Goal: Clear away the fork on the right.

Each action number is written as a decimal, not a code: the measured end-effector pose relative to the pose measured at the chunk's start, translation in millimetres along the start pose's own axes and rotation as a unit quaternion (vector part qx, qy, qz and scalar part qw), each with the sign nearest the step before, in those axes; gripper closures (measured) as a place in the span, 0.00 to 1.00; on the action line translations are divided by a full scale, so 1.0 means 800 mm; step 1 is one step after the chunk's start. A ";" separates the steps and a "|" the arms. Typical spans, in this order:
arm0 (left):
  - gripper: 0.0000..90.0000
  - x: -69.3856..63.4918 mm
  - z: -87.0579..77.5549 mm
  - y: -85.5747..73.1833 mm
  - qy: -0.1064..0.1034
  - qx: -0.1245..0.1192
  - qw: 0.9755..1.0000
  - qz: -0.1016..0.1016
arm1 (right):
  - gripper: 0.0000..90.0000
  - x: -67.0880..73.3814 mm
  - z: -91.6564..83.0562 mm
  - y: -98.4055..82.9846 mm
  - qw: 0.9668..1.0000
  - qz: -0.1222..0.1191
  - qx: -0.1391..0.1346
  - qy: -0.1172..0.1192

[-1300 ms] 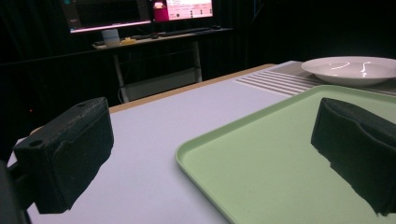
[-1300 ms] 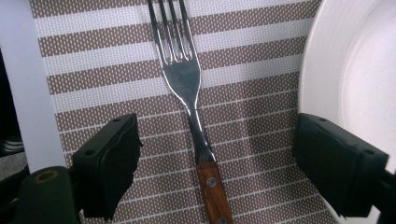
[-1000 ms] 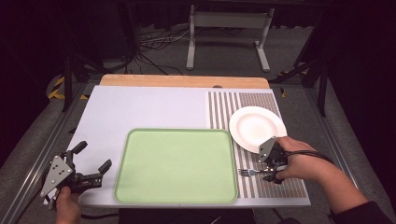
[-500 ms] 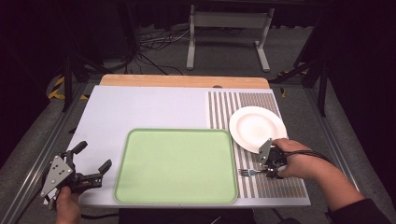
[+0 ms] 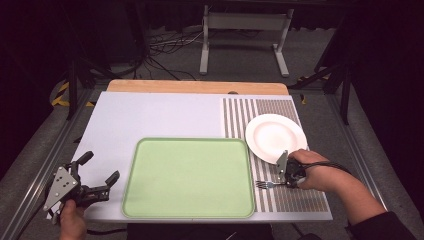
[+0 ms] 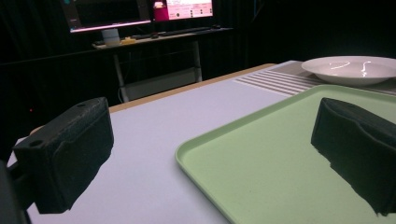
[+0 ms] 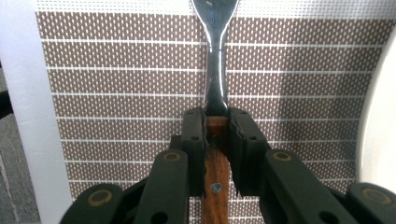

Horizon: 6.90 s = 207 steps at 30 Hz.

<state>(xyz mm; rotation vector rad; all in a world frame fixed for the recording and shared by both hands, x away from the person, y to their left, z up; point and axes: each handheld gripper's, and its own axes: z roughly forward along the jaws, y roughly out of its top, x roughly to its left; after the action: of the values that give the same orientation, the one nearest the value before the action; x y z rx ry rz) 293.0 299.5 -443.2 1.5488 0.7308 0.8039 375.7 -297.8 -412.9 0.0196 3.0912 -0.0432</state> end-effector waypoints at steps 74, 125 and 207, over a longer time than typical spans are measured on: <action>0.00 0.001 0.000 0.000 -0.001 -0.003 1.000 -0.002 | 0.87 -0.015 -0.093 0.152 0.993 -0.052 -0.087 -0.062; 0.00 0.002 -0.001 0.001 -0.002 -0.004 1.000 0.000 | 0.87 -0.005 -0.071 0.200 0.901 0.412 -0.138 0.004; 0.00 0.002 -0.001 0.001 -0.001 -0.004 1.000 -0.002 | 0.56 -0.016 -0.016 0.203 0.860 0.492 -0.135 0.016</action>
<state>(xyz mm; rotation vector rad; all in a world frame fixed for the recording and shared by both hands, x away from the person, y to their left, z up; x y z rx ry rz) 292.8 301.1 -442.2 1.5398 0.7276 0.8012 390.3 -135.0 -404.1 1.5394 2.6757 0.4206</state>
